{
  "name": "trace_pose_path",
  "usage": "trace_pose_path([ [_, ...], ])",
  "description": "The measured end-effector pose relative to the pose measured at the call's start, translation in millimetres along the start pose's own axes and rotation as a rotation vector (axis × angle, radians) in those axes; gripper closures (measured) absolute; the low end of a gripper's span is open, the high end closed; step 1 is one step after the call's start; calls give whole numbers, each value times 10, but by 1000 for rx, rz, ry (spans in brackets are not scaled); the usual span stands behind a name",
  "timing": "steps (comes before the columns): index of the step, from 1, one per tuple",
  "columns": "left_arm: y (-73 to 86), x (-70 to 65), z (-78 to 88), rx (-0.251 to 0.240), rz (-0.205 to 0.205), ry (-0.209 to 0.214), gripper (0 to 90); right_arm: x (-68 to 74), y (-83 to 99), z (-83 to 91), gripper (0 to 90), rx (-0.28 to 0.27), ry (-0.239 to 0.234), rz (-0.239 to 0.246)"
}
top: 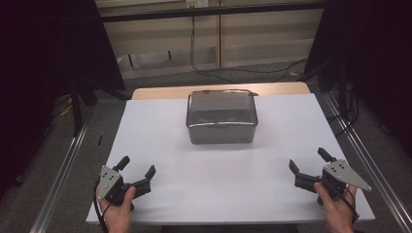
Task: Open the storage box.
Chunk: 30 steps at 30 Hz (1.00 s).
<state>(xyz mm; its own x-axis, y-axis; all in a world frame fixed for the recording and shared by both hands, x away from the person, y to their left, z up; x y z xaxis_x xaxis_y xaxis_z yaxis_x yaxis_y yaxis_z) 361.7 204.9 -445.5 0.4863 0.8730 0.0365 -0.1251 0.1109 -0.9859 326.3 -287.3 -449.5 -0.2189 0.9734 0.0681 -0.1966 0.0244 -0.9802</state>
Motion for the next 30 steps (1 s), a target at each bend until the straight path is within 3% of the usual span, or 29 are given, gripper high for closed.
trace_pose_path([
  [8,-2,-13,0,-4,13,6,27,9,30,-25,1,16,-17,-8],
  [15,1,-33,2,-4,22,19,29,97,51,-40,2,26,-66,6],
  [21,3,-50,19,-2,4,21,34,151,51,-48,0,28,-82,1],
  [25,-5,-49,36,0,-7,22,34,245,79,-60,1,44,-131,-20],
  [30,1,-66,45,11,-24,28,33,394,76,-102,2,49,-165,0],
])
Point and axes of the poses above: each handheld gripper's, and its own axes: z roughly backward along the jaws, y roughly out of its underside, x roughly to its left, the point moved 8 cm from there along -z, roughly forward along the jaws, and after that the axes turned 6 degrees about -z, right-handed, at the moved point
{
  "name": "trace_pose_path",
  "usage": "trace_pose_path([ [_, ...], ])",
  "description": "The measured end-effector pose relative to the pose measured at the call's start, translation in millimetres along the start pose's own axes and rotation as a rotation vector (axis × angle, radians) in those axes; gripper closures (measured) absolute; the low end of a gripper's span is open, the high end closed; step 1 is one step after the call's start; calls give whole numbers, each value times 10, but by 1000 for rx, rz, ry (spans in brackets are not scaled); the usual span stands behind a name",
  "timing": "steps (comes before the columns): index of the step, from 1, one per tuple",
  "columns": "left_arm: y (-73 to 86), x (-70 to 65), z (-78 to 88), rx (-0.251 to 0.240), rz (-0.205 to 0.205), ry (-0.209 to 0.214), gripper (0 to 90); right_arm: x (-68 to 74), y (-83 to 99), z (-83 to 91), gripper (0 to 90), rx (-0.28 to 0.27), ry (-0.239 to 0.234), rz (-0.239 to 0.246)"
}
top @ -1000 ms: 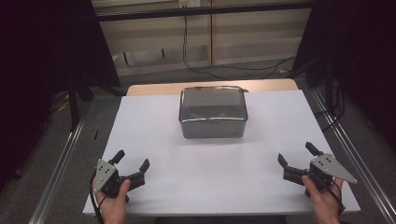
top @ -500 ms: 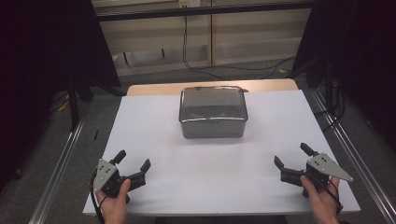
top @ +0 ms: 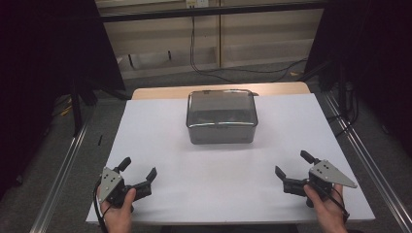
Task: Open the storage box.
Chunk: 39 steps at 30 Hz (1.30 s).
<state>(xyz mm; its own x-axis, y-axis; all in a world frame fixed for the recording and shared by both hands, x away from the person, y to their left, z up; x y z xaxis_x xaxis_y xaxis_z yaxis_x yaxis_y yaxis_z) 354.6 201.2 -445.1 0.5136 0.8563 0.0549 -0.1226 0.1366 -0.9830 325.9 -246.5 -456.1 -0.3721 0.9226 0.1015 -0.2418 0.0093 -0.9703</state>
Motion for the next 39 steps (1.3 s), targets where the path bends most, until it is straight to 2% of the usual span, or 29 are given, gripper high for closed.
trace_pose_path([
  [3,-3,-8,8,-3,13,6,34,53,-13,-30,3,1,-18,10],
  [5,-14,-6,13,-7,10,7,34,96,-31,-70,3,0,-49,-9],
  [6,-21,-5,6,-10,-2,5,34,97,-27,-98,4,3,-49,-10],
  [11,-12,-40,-13,-1,-3,17,34,153,-13,-190,6,19,-59,-2],
  [14,-3,-39,-18,2,-2,8,34,218,-34,-251,7,13,-71,9],
  [17,24,-27,-22,19,0,-9,34,308,-59,-321,0,9,-88,45],
  [18,26,-17,-24,16,4,-12,34,365,-75,-363,0,7,-104,37],
  [23,17,-27,-26,7,6,-4,34,453,-91,-458,0,9,-123,41],
  [25,30,-42,-26,22,-3,4,34,496,-102,-502,0,10,-123,55],
  [27,25,-46,-26,14,1,8,34,543,-116,-543,0,14,-132,79],
  [30,29,-50,-24,17,0,7,35,647,-127,-629,0,34,-171,81],
  [34,15,-57,-7,9,7,0,35,685,-154,-685,0,36,-171,87],
  [38,-2,-66,1,1,-6,1,35,706,-199,-754,0,48,-172,64],
  [39,5,-67,-1,7,-8,3,35,726,-227,-788,0,42,-168,91],
])
Point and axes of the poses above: each handheld gripper's, and its own axes: z roughly backward along the jaws, y roughly out of its underside, x roughly to its left, the point moved 8 cm from there along -z, roughly forward along the jaws, and after that the axes turned 6 degrees about -z, right-handed, at the moved point
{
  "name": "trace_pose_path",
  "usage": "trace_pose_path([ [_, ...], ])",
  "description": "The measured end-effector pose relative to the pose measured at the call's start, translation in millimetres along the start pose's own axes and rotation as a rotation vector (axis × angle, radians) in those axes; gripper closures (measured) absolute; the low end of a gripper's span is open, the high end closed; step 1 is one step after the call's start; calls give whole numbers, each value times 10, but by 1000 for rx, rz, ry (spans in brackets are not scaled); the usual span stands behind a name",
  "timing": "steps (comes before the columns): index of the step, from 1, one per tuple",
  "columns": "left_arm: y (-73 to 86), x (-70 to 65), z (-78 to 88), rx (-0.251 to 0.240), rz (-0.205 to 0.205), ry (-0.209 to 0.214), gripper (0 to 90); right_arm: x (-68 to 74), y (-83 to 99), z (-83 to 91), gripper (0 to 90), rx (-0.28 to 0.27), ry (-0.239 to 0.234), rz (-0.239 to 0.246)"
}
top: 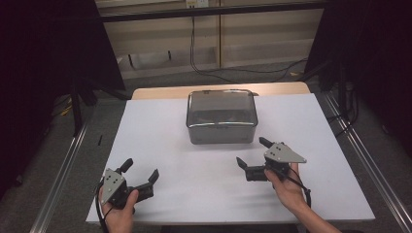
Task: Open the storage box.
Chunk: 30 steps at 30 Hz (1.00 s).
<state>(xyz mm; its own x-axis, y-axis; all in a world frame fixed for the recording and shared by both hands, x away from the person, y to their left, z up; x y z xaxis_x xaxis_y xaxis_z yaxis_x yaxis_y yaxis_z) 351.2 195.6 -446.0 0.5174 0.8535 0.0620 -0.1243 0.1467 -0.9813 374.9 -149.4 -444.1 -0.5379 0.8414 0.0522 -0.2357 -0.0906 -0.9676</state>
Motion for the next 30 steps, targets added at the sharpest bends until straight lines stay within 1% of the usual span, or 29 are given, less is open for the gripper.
trace_pose_path([
  [1,13,-5,-10,7,1,3,35,9,-20,-15,0,-2,4,14],
  [2,13,-5,-10,7,1,3,35,9,-20,-15,0,-2,4,14],
  [3,15,-9,-14,8,-1,4,35,20,-36,-29,0,2,10,30],
  [4,14,-12,-15,10,-7,4,36,37,-61,-47,0,-2,10,33],
  [5,8,-14,-16,7,-11,1,35,66,-85,-85,0,7,0,48],
  [6,8,-14,-20,6,-10,-3,35,77,-101,-102,0,2,-4,65],
  [8,16,-19,-26,12,-12,2,35,90,-124,-139,0,-2,-2,98],
  [9,19,-18,-29,16,-13,2,35,90,-124,-139,0,-2,-2,98],
  [10,10,-11,-46,14,-11,-7,35,107,-149,-174,0,-5,-3,124],
  [12,5,-12,-62,12,-14,-11,35,109,-159,-184,0,-6,0,133],
  [13,12,-28,-78,20,-17,0,35,113,-180,-228,1,-6,5,166],
  [14,12,-28,-78,20,-17,0,35,113,-180,-228,1,-6,5,166],
  [15,16,-39,-90,21,-13,4,35,110,-196,-262,5,-12,11,191],
  [17,19,-40,-93,23,-17,4,35,115,-196,-274,5,-12,4,192],
  [18,18,-42,-91,23,-16,5,35,112,-197,-317,7,-12,13,240],
  [19,15,-40,-88,21,-15,4,35,110,-192,-340,12,-6,19,264],
  [20,16,-41,-86,22,-12,6,35,110,-192,-340,12,-6,19,264],
  [21,18,-38,-80,25,-12,8,35,99,-193,-365,14,4,36,295],
  [22,17,-42,-74,22,4,12,35,94,-238,-395,28,-12,48,334],
  [24,22,-67,-55,27,5,23,35,96,-262,-406,34,-19,50,338],
  [25,16,-76,-46,25,-4,22,35,104,-290,-432,40,-25,67,386],
  [26,6,-80,-42,18,-9,21,35,104,-290,-432,40,-25,67,386],
  [27,3,-71,-38,18,-17,19,35,111,-300,-470,48,-26,78,436],
  [28,0,-66,-43,16,-13,16,35,111,-300,-470,48,-26,78,436],
  [29,11,-42,-52,19,-7,8,35,117,-299,-518,68,-25,86,472],
  [30,11,-42,-52,19,-7,8,35,117,-299,-518,68,-25,86,472],
])
Point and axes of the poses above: each handheld gripper's, and its own axes: z roughly backward along the jaws, y roughly out of its underside, x roughly to its left, the point moved 8 cm from there along -z, roughly forward along the jaws, and after that the axes turned 6 degrees about -z, right-handed, at the moved point
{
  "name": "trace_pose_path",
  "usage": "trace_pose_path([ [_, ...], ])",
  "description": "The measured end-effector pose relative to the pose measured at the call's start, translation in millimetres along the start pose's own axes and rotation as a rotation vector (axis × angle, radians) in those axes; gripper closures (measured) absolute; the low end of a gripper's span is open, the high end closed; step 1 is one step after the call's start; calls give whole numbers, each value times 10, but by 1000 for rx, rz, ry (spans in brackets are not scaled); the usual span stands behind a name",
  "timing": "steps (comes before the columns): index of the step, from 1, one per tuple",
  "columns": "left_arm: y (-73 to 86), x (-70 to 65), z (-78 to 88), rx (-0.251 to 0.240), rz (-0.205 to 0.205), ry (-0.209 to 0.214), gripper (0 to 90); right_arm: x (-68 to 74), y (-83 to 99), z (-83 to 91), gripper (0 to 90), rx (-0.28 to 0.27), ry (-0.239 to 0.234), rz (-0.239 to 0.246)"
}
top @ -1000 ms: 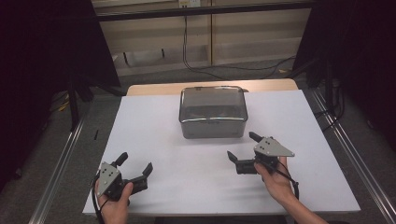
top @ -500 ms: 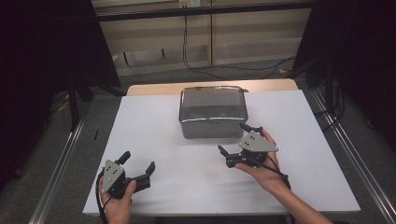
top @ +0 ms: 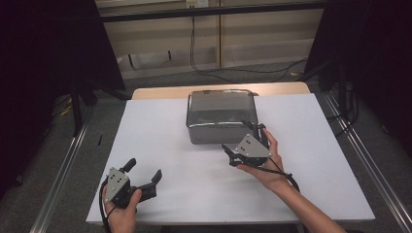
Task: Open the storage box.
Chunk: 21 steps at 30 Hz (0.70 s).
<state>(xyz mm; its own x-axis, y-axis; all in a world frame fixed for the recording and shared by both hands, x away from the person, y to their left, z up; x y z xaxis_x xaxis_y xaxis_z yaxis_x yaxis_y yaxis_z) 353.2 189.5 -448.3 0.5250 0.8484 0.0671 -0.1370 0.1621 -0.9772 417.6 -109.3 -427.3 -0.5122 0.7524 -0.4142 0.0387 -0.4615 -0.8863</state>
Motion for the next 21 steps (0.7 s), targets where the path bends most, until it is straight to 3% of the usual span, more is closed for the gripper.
trace_pose_path([
  [1,15,19,-4,10,-2,-5,35,9,19,-56,76,14,7,41],
  [4,15,25,-6,11,-1,-5,35,20,42,-101,86,20,17,76],
  [5,16,24,-7,11,-3,-4,35,21,68,-138,107,34,26,121],
  [7,17,16,-12,11,0,-4,35,6,79,-161,129,44,48,166],
  [8,17,16,-12,11,0,-4,34,6,79,-161,129,44,48,166],
  [9,13,14,-12,9,-1,-4,35,2,65,-191,151,39,62,211],
  [10,13,14,-12,9,-1,-4,35,2,65,-191,151,39,62,211],
  [11,14,16,-8,11,-4,-4,35,-4,53,-209,174,44,87,265],
  [14,19,27,-6,13,-5,-6,34,2,50,-227,203,45,96,303],
  [16,24,30,-12,15,-3,-6,35,18,65,-251,241,61,113,371],
  [18,24,34,-17,14,-4,-8,35,21,69,-257,250,66,116,388],
  [19,27,33,-23,14,2,-5,34,8,65,-266,274,85,129,440],
  [21,38,39,-19,24,-6,-6,35,6,48,-276,312,90,126,477],
])
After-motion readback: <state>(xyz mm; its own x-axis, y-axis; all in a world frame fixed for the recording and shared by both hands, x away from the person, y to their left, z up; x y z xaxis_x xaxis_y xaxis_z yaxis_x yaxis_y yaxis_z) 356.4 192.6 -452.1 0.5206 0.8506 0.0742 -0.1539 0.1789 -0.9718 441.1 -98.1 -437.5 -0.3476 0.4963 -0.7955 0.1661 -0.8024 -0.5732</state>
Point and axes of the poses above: each handheld gripper's, and its own axes: z roughly backward along the jaws, y roughly out of its underside, x roughly to its left, the point moved 8 cm from there along -z, roughly forward along the jaws, and after that the axes turned 6 degrees about -z, right-handed, at the moved point
